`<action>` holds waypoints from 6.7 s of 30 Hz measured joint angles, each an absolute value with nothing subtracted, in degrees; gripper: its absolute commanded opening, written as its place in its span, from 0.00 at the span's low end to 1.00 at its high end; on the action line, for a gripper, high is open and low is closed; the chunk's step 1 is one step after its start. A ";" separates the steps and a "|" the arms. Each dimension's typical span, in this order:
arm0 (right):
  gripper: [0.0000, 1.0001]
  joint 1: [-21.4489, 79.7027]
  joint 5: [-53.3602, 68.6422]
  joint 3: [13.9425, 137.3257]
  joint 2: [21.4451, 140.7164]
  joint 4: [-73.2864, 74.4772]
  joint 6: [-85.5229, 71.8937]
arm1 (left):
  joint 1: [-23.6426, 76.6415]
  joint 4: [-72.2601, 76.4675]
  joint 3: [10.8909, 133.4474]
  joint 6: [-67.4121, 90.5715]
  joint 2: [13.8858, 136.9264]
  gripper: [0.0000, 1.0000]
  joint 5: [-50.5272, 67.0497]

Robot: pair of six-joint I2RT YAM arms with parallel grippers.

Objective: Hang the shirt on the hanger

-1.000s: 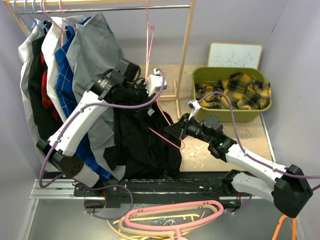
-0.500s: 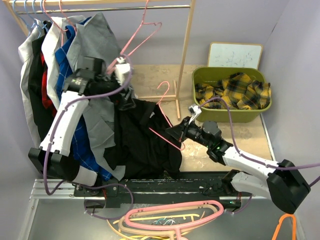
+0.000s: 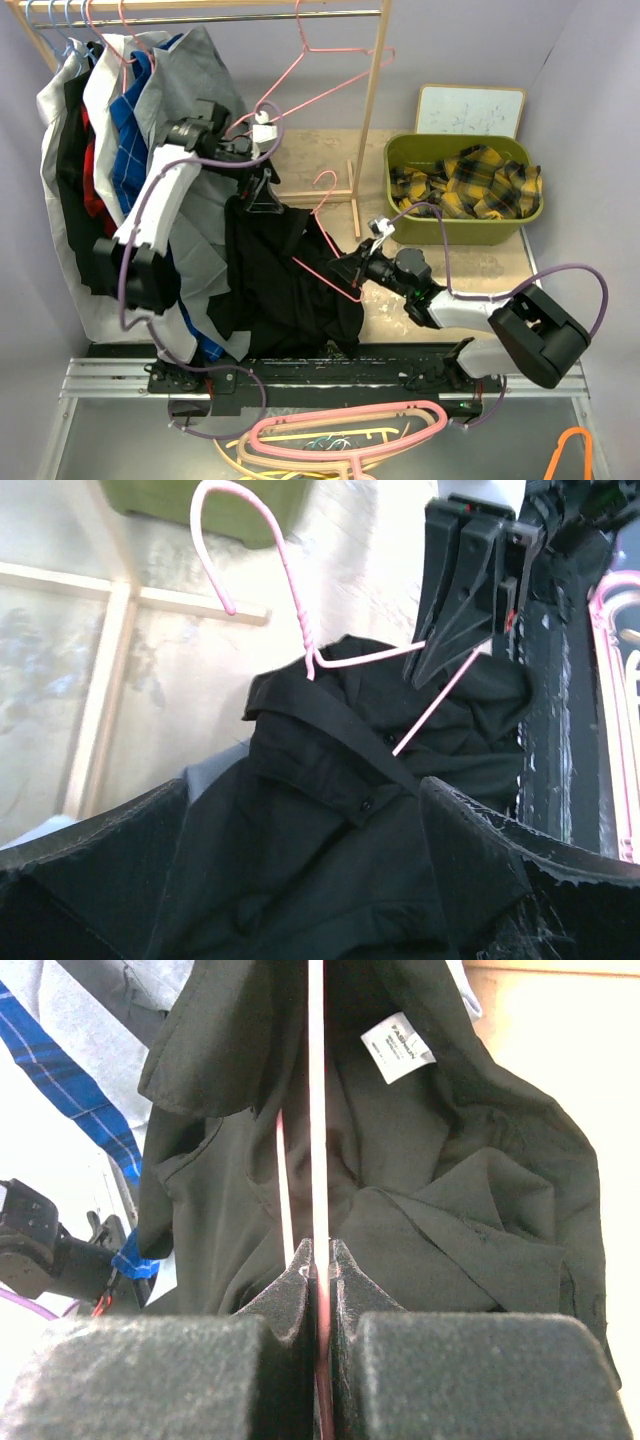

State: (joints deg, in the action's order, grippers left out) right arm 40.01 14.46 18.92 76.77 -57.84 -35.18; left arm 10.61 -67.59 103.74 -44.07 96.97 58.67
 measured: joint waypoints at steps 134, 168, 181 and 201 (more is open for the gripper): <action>0.00 40.86 3.97 20.64 49.01 -38.17 -42.13 | 20.05 -84.77 111.18 -49.34 74.02 0.00 33.65; 1.00 50.13 14.37 48.73 50.74 -25.96 -44.73 | 18.11 -69.17 108.07 -35.77 69.41 0.00 40.91; 0.91 50.00 3.95 46.15 34.20 -8.80 -17.96 | 18.02 -77.69 106.50 -43.46 68.79 0.00 46.98; 0.03 50.15 28.62 47.20 51.37 -6.59 -13.76 | 18.11 -81.93 105.10 -50.61 68.34 0.00 52.07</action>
State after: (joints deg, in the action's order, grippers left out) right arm 50.15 28.62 47.20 51.37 -6.59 -13.76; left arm 18.11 -81.93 105.10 -50.61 68.34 52.07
